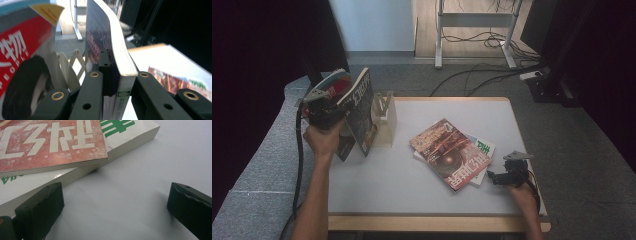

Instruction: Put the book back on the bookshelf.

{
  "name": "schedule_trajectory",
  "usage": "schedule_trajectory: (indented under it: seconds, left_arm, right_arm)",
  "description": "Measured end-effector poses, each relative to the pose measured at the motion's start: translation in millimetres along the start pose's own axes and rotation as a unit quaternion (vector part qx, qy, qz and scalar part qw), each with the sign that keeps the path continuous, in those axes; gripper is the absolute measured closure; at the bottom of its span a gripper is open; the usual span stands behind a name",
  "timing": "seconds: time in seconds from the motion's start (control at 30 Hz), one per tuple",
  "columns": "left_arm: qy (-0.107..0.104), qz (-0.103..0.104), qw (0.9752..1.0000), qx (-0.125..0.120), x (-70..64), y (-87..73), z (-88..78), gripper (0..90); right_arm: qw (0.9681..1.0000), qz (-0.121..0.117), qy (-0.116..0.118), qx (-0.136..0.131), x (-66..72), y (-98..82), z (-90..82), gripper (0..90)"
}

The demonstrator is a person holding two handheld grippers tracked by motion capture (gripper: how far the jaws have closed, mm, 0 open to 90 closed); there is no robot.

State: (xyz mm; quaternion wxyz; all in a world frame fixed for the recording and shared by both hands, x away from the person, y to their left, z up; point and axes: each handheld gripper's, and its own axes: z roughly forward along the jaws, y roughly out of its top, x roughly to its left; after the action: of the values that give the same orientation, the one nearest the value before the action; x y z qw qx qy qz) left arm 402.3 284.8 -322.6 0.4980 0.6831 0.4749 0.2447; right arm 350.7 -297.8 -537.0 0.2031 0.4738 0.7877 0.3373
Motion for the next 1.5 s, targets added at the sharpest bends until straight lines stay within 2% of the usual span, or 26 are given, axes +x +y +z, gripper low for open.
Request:
schedule_trajectory:
  seconds: [0.07, 0.3, 0.43, 0.5, 0.77, 0.83, 1.03, 1.17, 1.27, 1.37, 1.43, 1.5]
  left_arm:
    - [0.008, -0.003, 0.9999, -0.006, 1.9, 1.8, -0.1, 82.9]
    - [0.037, -0.013, 0.9992, 0.000, 11.5, -3.3, 6.7, 82.8]
    - [0.050, -0.001, 0.9987, 0.010, 13.1, -10.7, 14.3, 82.7]
    - [0.056, 0.005, 0.9984, 0.007, 13.7, -14.1, 16.7, 82.7]
    - [0.063, 0.015, 0.9979, 0.003, 20.5, -21.0, 14.9, 81.6]
    - [0.058, 0.014, 0.9982, 0.006, 21.9, -22.0, 14.1, 80.7]
    - [0.058, 0.023, 0.9978, 0.023, 20.8, -27.8, 12.5, 67.8]
    - [0.055, 0.026, 0.9976, 0.033, 19.5, -41.2, 10.3, 65.6]
    - [0.053, 0.025, 0.9974, 0.042, 20.4, -55.5, 9.1, 66.7]
    - [0.049, 0.020, 0.9975, 0.048, 21.0, -69.2, 8.9, 73.0]
    - [0.052, 0.018, 0.9973, 0.047, 21.0, -74.2, 9.2, 79.0]
    - [0.061, 0.017, 0.9969, 0.047, 21.6, -73.9, 10.0, 80.9]
  right_arm:
    - [1.0000, 0.000, 0.000, 0.000, 0.0, 0.0, 0.0, 0.4]
    - [1.0000, 0.000, 0.000, 0.000, 0.1, 0.0, 0.1, 0.4]
    - [1.0000, 0.000, 0.000, -0.001, 0.1, 0.0, 0.1, 0.4]
    - [1.0000, 0.000, 0.000, -0.001, 0.0, 0.0, 0.1, 0.4]
    - [1.0000, 0.000, 0.000, -0.001, 0.0, -0.1, 0.1, 0.4]
    - [1.0000, 0.000, 0.000, -0.001, 0.1, -0.1, 0.1, 0.4]
    - [1.0000, 0.000, 0.000, -0.001, 0.1, -0.1, 0.2, 0.4]
    - [1.0000, 0.000, 0.000, -0.001, 0.1, -0.1, 0.1, 0.4]
    - [1.0000, 0.000, 0.000, -0.001, 0.1, -0.1, 0.2, 0.4]
    - [1.0000, 0.000, 0.000, -0.001, 0.1, -0.1, 0.2, 0.4]
    - [1.0000, 0.000, 0.000, -0.001, 0.1, -0.1, 0.2, 0.4]
    - [1.0000, 0.000, 0.000, -0.001, 0.1, -0.1, 0.2, 0.4]
